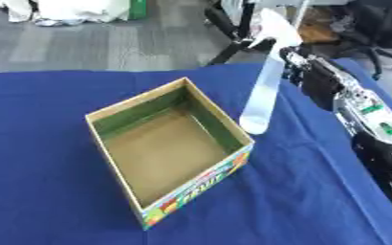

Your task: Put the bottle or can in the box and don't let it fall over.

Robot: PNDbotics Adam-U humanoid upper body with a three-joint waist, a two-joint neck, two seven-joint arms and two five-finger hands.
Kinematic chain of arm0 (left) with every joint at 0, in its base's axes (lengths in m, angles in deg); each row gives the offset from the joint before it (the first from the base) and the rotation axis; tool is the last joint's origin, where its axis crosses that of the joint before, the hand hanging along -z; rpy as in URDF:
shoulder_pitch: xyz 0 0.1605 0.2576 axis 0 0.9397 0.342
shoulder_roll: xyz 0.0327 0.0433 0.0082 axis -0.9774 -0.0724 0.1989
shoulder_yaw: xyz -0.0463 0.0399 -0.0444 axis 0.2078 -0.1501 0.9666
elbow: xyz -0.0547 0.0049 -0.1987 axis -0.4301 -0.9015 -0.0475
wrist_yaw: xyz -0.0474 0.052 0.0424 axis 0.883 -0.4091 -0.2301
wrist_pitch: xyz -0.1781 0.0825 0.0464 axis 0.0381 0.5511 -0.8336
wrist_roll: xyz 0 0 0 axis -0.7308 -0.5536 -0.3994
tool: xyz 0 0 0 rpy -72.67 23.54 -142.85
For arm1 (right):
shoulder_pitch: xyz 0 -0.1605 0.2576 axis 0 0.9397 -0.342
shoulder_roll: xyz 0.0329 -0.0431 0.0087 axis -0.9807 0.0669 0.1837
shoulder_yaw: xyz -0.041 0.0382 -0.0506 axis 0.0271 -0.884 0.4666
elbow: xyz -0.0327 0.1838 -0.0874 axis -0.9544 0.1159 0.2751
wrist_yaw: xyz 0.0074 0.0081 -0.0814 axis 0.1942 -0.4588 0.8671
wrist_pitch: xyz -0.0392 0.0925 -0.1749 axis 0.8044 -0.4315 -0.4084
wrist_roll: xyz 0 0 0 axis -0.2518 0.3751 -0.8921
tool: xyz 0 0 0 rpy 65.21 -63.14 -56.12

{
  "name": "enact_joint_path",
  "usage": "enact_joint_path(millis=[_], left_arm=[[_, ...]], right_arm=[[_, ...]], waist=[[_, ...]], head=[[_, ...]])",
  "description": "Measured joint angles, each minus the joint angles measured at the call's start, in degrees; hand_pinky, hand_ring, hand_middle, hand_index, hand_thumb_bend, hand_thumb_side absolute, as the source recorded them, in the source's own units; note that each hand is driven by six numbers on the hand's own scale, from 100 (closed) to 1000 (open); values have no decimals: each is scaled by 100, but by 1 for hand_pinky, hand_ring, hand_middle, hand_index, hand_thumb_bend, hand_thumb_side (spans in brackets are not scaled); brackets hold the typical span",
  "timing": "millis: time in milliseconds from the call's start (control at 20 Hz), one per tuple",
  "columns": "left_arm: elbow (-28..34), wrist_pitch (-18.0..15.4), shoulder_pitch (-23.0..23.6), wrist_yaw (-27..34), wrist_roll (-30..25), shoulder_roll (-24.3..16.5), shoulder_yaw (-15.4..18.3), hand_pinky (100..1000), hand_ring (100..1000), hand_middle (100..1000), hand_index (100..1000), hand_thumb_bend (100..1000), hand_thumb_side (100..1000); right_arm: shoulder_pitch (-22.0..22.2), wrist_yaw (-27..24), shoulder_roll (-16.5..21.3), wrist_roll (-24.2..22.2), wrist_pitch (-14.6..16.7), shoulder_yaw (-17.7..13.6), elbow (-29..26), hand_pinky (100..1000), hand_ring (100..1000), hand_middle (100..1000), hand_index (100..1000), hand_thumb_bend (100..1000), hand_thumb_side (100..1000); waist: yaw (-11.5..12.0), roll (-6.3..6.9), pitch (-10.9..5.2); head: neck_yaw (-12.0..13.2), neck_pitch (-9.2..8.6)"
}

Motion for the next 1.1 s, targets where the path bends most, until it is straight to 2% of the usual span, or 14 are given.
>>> enact_joint_path(millis=[250,700,1100], left_arm=[[0,8,-21,13,-8,4,-10,931,1000,1000,812,355,666],[0,20,-104,44,-30,49,-34,931,1000,1000,812,353,668],[2,35,-191,48,-62,101,-37,932,1000,1000,811,352,669]], right_arm=[[-61,66,0,54,-2,11,26,1000,1000,1000,1000,100,528],[-229,263,2,383,58,42,177,1000,1000,1000,1000,100,523],[-360,284,3,407,25,82,247,1000,1000,1000,1000,100,523]], waist=[[16,6,3],[83,29,119],[163,37,219]], head=[[-3,-22],[-56,-155],[-138,-205]])
